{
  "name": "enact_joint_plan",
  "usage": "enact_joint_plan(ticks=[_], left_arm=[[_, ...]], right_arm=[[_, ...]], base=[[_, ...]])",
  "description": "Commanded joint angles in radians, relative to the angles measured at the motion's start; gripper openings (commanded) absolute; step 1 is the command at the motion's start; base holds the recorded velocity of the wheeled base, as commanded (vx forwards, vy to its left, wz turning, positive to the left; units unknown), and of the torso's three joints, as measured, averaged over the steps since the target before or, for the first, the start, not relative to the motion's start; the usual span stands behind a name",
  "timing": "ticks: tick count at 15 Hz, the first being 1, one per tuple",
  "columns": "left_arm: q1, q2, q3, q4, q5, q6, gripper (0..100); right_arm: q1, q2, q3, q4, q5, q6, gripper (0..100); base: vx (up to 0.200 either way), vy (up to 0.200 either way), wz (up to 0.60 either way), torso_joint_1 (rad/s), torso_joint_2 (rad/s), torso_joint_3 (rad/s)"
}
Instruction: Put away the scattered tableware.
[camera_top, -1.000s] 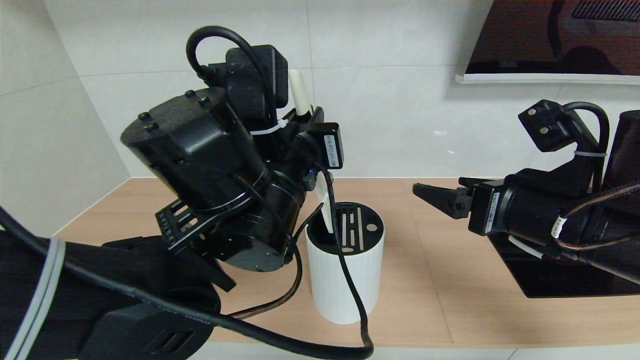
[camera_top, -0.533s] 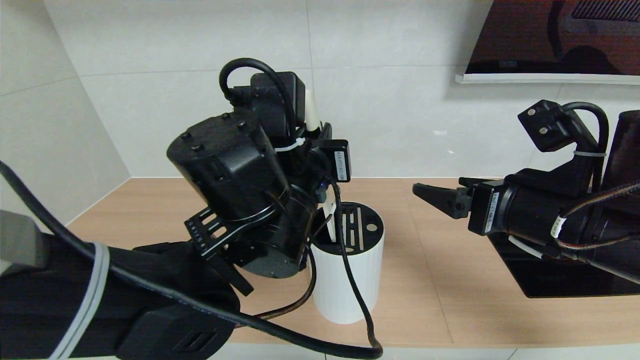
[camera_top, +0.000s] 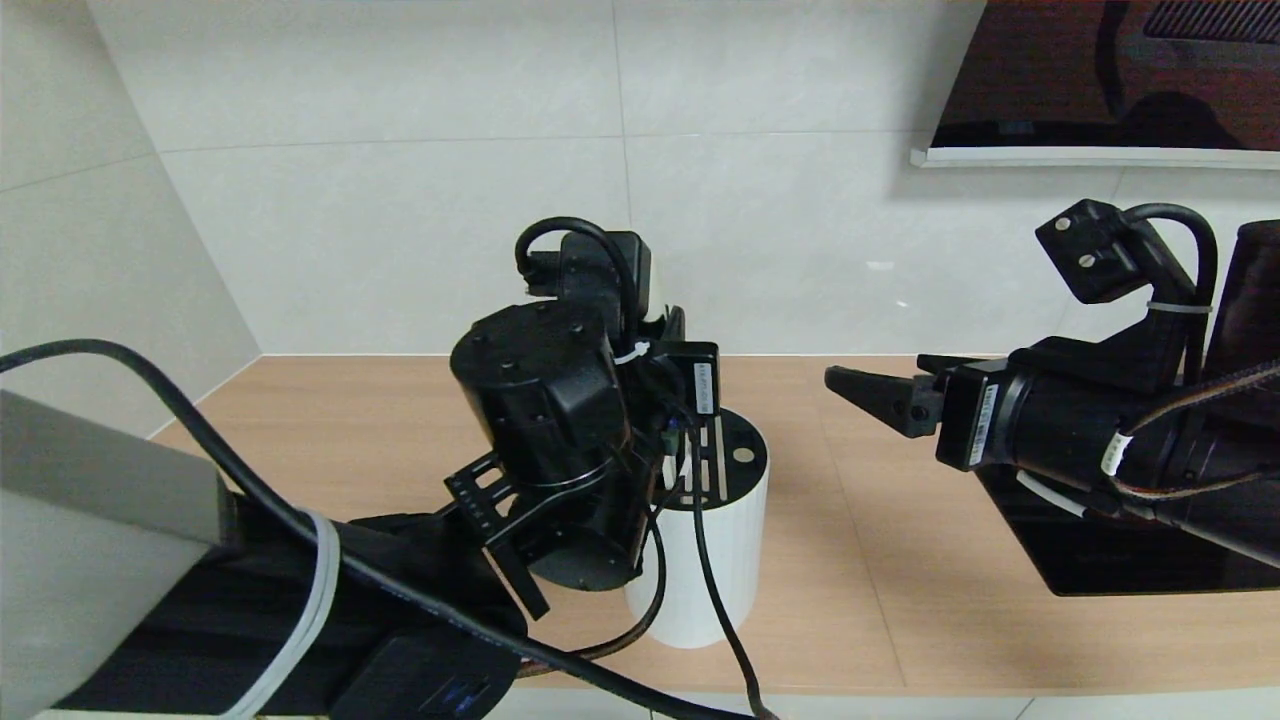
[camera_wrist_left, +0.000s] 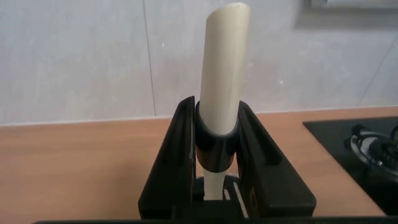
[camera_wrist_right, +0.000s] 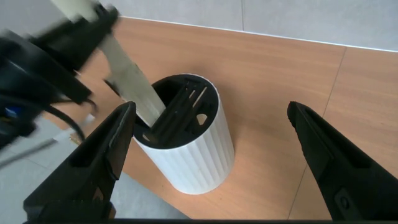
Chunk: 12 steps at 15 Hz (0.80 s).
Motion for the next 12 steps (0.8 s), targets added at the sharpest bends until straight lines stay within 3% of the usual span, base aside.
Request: enact_joint_plan(ticks=[1,5,9,12], left_arm=[[0.0,0.03,0.013,0.0,0.0,-0.005,0],[0.0,0.053,0.025,0.0,-0.001,-0.008,0],[0.002,0.136,0.046,-0.002,-0.007,-0.048,0],[0.005,0.152,0.051,-0.003,-0.007,-0.051,0]], right_arm=[[0.0,0.001,0.002,-0.001,0.0,0.0,100],[-0.001,0.001,0.002,-0.001,0.0,0.0,100],[-0.001,0.001,0.002,-0.001,-0.002,0.0,100],[0.0,0.001,0.002,-0.001,-0.003,0.0,100]], base=[[0.0,0.0,0.0,0.0,0.0,0.0],[0.0,0.0,0.0,0.0,0.0,0.0],[0.0,0.0,0.0,0.0,0.0,0.0],[0.0,0.0,0.0,0.0,0.0,0.0]])
